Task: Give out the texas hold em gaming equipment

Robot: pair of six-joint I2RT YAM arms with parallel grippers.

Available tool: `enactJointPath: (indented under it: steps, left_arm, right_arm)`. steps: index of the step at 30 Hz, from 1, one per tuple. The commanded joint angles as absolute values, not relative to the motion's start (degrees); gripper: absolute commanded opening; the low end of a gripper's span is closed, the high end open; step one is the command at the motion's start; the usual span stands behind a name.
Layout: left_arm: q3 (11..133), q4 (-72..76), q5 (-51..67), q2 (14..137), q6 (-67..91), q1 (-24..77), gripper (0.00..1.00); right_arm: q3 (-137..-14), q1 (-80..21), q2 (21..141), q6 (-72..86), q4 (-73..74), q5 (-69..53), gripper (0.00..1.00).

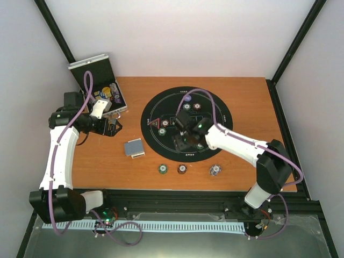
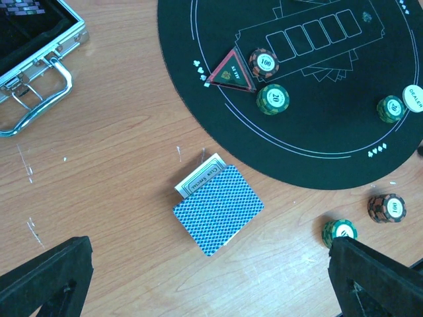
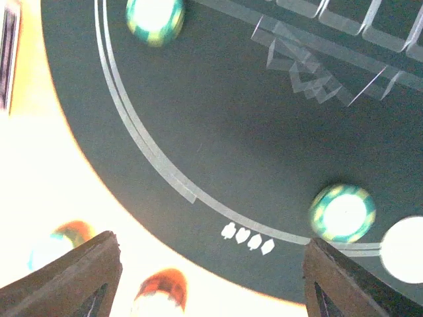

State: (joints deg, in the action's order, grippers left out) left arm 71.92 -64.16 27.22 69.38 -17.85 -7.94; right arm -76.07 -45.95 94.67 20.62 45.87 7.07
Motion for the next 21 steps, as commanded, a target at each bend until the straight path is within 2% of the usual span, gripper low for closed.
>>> enactJointPath:
  steps: [1, 9, 21]
  left_arm:
    - [72.2, -65.1, 27.6, 67.1, -18.3, -8.3, 1.0]
    - [73.0, -66.0, 27.9, 66.3, -18.0, -8.3, 1.0]
    - [73.3, -66.0, 28.2, 66.4, -17.5, -8.3, 1.0]
  right_arm:
    - [-67.5, -52.1, 90.5, 29.4, 42.2, 9.3, 0.75]
    - [-59.8, -59.7, 92.6, 34.6, 39.2, 7.5, 0.73]
    - [-55.7, -61.5, 95.9, 36.1, 35.5, 5.3, 0.65]
